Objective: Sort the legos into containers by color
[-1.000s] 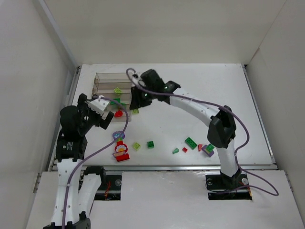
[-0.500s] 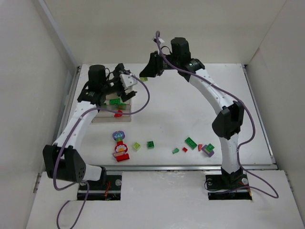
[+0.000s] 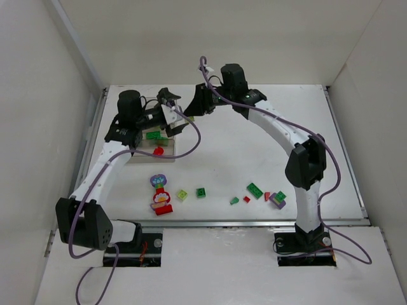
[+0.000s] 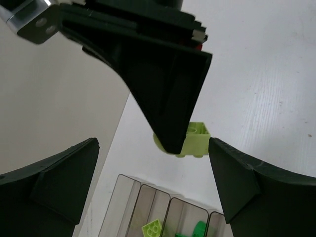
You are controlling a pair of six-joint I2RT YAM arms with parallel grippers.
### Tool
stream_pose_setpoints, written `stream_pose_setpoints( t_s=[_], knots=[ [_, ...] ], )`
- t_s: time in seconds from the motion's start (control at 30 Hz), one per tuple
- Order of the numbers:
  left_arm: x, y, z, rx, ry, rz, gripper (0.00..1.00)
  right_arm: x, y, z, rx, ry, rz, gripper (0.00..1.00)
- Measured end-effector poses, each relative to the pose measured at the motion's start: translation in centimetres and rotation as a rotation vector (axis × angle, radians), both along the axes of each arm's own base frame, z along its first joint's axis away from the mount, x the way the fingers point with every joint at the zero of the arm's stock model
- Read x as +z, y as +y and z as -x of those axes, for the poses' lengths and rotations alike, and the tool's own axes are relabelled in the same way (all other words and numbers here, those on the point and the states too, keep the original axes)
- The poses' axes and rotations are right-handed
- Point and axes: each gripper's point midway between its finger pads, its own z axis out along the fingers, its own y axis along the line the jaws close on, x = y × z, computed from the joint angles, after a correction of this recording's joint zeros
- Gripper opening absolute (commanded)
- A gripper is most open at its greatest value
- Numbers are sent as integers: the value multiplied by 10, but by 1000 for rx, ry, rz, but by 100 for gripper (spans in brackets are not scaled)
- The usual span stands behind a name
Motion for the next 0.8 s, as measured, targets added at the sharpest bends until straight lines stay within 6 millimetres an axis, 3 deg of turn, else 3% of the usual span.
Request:
stream_pose_setpoints(
  t_s=[0.17,0.4,0.67,0.8],
  knots=[
    [-9,-2,19,-48,-8,-4,93,6,11,12,3,-15,3,0],
    [-18,-3,23,-73,-1,-13,93,17,10,15,-4,-36,-5,0],
    [-27,-11,15,-82,6,-18,68,25,6,14,7,-63,-8,0],
    [-26,-17,9,-83,-14,-20,60,31,-1,11,10,-61,-10,0]
  ],
)
